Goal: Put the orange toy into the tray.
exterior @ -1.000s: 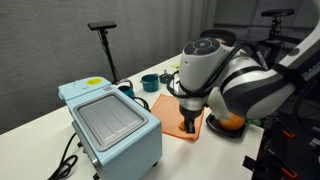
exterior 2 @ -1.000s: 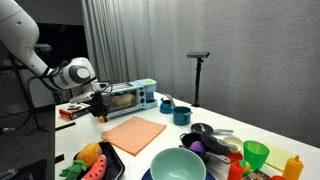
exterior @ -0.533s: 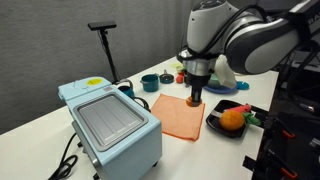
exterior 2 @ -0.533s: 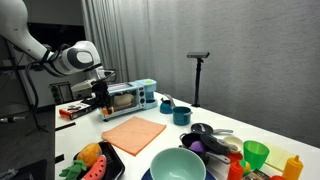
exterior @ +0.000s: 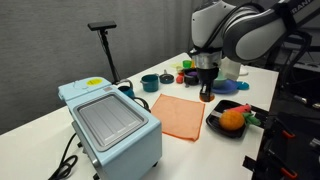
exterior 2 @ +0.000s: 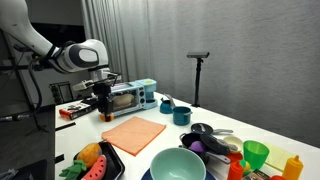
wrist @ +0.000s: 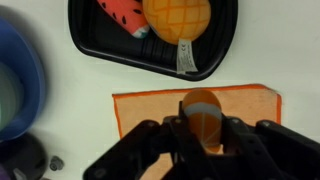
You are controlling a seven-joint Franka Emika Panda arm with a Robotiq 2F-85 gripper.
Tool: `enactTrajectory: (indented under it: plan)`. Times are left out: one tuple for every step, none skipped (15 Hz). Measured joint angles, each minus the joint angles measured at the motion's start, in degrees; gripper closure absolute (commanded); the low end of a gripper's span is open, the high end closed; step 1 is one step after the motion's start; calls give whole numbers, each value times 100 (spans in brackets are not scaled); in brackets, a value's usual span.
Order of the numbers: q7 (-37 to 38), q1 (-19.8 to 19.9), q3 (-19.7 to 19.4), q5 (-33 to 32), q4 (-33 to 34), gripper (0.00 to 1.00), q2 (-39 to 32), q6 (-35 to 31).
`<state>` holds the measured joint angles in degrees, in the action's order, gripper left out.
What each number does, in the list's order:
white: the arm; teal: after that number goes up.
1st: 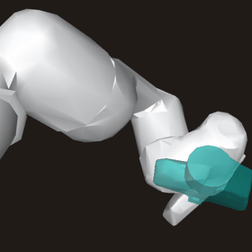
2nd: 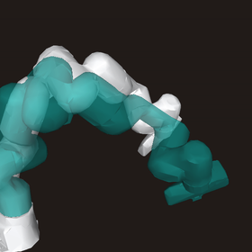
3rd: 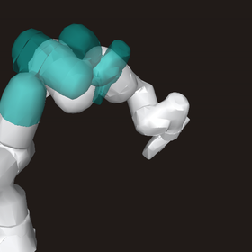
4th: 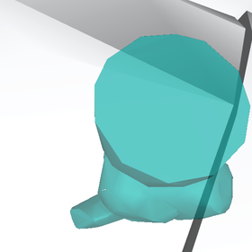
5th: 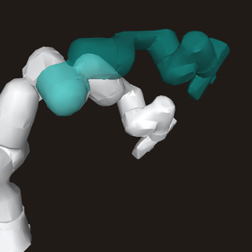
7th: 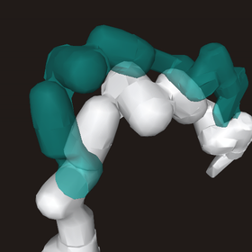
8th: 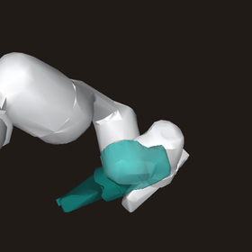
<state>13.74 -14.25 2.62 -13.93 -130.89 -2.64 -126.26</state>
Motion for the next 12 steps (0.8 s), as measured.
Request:
enactTrajectory:
  plan:
    - [115,91,-1,0,-24,94,44,35]
    - [217,178,-2,0,-54,94,102,108]
    - [308,261,-6,0,-102,94,176,210]
    - [380,345,-10,0,-170,94,254,315]
    - [424,434,-16,5,-255,94,336,395]
    - [455,525,-27,9,-361,94,407,407]
    - [503,619,-40,9,-477,94,472,399]
    - [568,717,-59,9,-598,94,528,340]
    - [641,817,-83,7,-728,94,578,218]
    - [720,919,-113,6,-865,94,617,40]
    - [789,1020,-155,6,-1006,94,638,-162]
    - [852,1115,-199,-1,-1144,94,638,-363]
